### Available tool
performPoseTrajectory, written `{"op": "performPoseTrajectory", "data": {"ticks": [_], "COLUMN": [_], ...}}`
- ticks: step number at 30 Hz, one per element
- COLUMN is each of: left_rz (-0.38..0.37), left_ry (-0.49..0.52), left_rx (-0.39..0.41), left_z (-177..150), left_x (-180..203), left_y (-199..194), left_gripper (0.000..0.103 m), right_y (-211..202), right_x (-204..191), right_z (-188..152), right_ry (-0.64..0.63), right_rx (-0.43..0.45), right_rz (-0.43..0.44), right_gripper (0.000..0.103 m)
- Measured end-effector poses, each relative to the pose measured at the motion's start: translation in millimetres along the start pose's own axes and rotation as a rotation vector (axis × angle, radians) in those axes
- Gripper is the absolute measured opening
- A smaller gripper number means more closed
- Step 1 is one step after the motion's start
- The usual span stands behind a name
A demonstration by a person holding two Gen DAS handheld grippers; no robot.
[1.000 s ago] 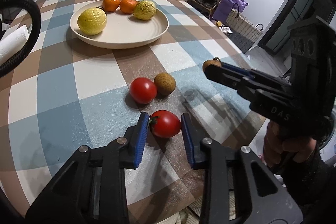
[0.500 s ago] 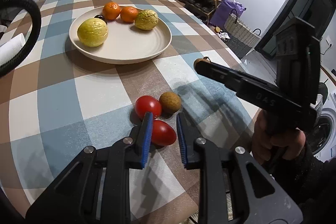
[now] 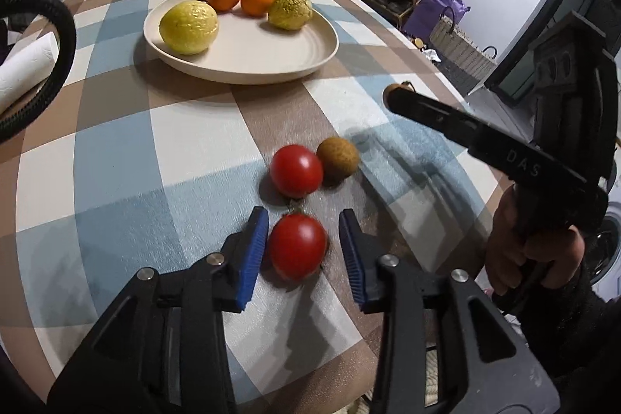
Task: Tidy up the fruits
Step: 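Carry the brown fruit and tomato over the cream plate and lower them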
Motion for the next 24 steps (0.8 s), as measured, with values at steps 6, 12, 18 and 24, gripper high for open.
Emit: {"op": "performPoseTrajectory", "data": {"ticks": [6, 12, 18, 24], "left_rz": [0.035, 0.007, 0.002, 0.010], "left_ry": [0.036, 0.037, 0.015, -0.006], "left_rx": [-0.010, 0.015, 0.073, 0.103], "left_z": [-2.7, 15.7, 64.5, 118.4], "left_x": [1.2, -2.1, -28.7, -65.7], "left_y": [0.9, -12.2, -25.1, -20.6], "left_gripper": [0.024, 0.024, 0.024, 0.024], "right_y": [-3.7, -3.6, 8.5, 29.7], "right_x": [-2.4, -9.2, -15.7, -21.5], "right_z": [-1.5, 5.2, 30.6, 54.5], "right_ry": [-0.011, -0.036, -0.044, -0.061], "right_rx": [0.008, 0.014, 0.010, -0.008], "right_rz": [-0.005, 0.013, 0.051, 0.066], "right_gripper": [0.027, 0.027, 0.027, 0.027]}}
Point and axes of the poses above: each gripper's, at about its wrist camera, not at the fingertips, and y roughly the way its jaws point, x to its right, z to its top, the point moved 7 cm from there along y, roughly the way its jaws point, and after that the axes turned 12 degrees about y, right-handed, at the moved point
